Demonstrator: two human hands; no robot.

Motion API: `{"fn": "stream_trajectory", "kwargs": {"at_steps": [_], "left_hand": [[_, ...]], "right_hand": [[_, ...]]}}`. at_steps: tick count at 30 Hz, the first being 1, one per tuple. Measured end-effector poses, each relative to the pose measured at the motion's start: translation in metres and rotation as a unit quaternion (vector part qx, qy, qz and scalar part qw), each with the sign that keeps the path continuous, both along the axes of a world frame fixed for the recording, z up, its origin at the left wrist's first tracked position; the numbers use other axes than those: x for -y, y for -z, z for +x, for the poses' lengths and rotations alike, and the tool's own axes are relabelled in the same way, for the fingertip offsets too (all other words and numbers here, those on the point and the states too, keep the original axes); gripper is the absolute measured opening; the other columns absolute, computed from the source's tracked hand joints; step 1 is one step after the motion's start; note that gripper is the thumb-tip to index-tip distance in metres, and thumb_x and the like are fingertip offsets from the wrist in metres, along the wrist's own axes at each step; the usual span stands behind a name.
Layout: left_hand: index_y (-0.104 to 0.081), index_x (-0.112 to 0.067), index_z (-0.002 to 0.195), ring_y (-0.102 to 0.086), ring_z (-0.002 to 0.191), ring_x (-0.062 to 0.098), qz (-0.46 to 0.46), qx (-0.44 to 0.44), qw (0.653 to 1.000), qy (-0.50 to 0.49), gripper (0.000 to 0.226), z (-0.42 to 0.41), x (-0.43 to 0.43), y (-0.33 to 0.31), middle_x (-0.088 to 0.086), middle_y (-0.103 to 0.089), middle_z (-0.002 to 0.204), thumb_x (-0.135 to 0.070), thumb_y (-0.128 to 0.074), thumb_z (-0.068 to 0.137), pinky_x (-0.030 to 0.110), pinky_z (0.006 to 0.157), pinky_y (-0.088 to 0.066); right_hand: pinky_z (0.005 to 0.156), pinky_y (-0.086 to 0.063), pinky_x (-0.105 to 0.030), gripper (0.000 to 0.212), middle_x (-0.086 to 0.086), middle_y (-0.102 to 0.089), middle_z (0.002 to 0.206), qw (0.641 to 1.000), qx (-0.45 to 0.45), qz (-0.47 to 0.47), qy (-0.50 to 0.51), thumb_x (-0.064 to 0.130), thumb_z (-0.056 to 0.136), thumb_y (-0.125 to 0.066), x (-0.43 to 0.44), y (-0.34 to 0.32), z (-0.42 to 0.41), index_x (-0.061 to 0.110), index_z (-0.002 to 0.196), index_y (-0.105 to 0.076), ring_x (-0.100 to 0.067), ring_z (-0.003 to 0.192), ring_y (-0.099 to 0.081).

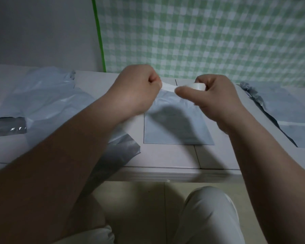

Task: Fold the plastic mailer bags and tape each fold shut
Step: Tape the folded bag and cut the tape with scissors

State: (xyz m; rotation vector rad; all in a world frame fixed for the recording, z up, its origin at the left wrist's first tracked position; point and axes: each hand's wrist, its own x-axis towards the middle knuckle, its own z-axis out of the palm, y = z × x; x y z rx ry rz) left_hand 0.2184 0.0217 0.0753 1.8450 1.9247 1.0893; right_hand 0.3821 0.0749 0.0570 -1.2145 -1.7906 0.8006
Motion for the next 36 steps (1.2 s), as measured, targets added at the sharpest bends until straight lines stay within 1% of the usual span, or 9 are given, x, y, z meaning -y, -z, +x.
{"fn": "stream_trajectory", "kwargs": {"at_steps": [2,4,6,9,13,19,26,30,36], "left_hand": [[-0.062,0.008,0.088,-0.067,0.076,0.022,-0.018,0.057,0.998,-0.002,0.025,-0.004,-0.006,-0.002,0.010,-0.066,0.079,-0.012,-0.047,0.094,0.037,0.070,-0.059],[-0.060,0.001,0.082,-0.063,0.070,0.013,-0.061,0.145,0.988,0.000,0.023,-0.007,-0.015,0.001,0.003,-0.059,0.073,-0.011,-0.047,0.095,0.027,0.062,-0.058],[-0.055,-0.007,0.077,-0.060,0.064,0.013,-0.105,0.255,0.961,0.005,0.021,-0.009,-0.023,0.007,0.004,-0.055,0.072,-0.010,-0.046,0.096,0.025,0.055,-0.057],[-0.052,-0.004,0.092,-0.060,0.058,0.019,-0.165,0.411,0.897,-0.001,0.010,-0.008,-0.033,0.022,0.009,-0.054,0.074,-0.008,-0.044,0.097,0.029,0.052,-0.058],[-0.050,-0.001,0.097,-0.062,0.064,0.025,-0.232,0.518,0.823,-0.006,0.012,0.000,-0.042,0.048,0.013,-0.058,0.074,-0.009,-0.040,0.099,0.031,0.052,-0.058],[-0.045,-0.001,0.110,-0.066,0.070,0.022,-0.245,0.491,0.836,-0.029,0.014,-0.001,-0.051,0.075,0.016,-0.062,0.084,-0.007,-0.042,0.098,0.027,0.061,-0.059],[-0.057,0.002,0.104,-0.063,0.068,0.013,-0.218,0.386,0.894,-0.063,0.014,-0.010,-0.065,0.078,0.012,-0.059,0.084,-0.001,-0.052,0.091,0.020,0.063,-0.058],[-0.058,0.000,0.090,-0.064,0.067,0.013,-0.221,0.378,0.897,-0.058,0.005,-0.014,-0.067,0.079,0.011,-0.059,0.082,0.001,-0.053,0.090,0.022,0.070,-0.058],[-0.058,0.001,0.098,-0.065,0.071,0.013,-0.223,0.377,0.897,-0.058,0.010,-0.016,-0.068,0.082,0.012,-0.061,0.089,0.000,-0.053,0.090,0.023,0.072,-0.058]], "right_hand": [[0.048,-0.038,-0.026,0.043,-0.011,-0.052,0.055,1.000,-0.006,0.002,0.002,0.039,0.069,-0.079,-0.005,-0.003,-0.001,0.005,0.062,-0.054,-0.010,0.050,-0.045],[0.069,-0.056,-0.034,0.041,-0.015,-0.067,0.077,0.993,-0.071,-0.085,-0.035,0.043,0.075,-0.074,-0.011,-0.002,-0.001,0.005,0.077,-0.063,-0.015,0.070,-0.062],[0.082,-0.057,-0.040,0.032,-0.005,-0.069,0.084,0.961,-0.164,-0.204,-0.087,0.043,0.087,-0.062,-0.018,0.005,0.001,0.011,0.084,-0.064,-0.024,0.089,-0.069],[0.076,-0.058,-0.036,0.023,-0.003,-0.068,0.079,0.914,-0.277,-0.274,-0.115,0.034,0.093,-0.054,-0.026,0.018,-0.006,0.013,0.091,-0.063,-0.028,0.088,-0.069],[0.068,-0.057,-0.030,0.014,-0.004,-0.061,0.074,0.886,-0.350,-0.295,-0.072,0.025,0.092,-0.056,-0.038,0.038,-0.021,0.011,0.090,-0.058,-0.020,0.076,-0.062],[0.076,-0.057,-0.034,0.021,-0.005,-0.054,0.072,0.920,-0.302,-0.249,-0.028,0.014,0.086,-0.065,-0.045,0.072,-0.021,0.012,0.072,-0.049,-0.017,0.074,-0.057],[0.081,-0.055,-0.034,0.024,-0.004,-0.054,0.074,0.939,-0.256,-0.226,-0.035,0.014,0.083,-0.068,-0.046,0.077,-0.021,0.015,0.069,-0.048,-0.014,0.072,-0.056],[0.081,-0.052,-0.035,0.023,-0.002,-0.052,0.071,0.951,-0.228,-0.208,-0.035,0.012,0.081,-0.068,-0.045,0.077,-0.023,0.016,0.070,-0.048,-0.015,0.071,-0.053],[0.079,-0.055,-0.039,0.022,-0.006,-0.051,0.078,0.938,-0.254,-0.224,-0.071,0.010,0.083,-0.065,-0.039,0.070,-0.031,0.016,0.071,-0.047,-0.013,0.074,-0.055]]}}
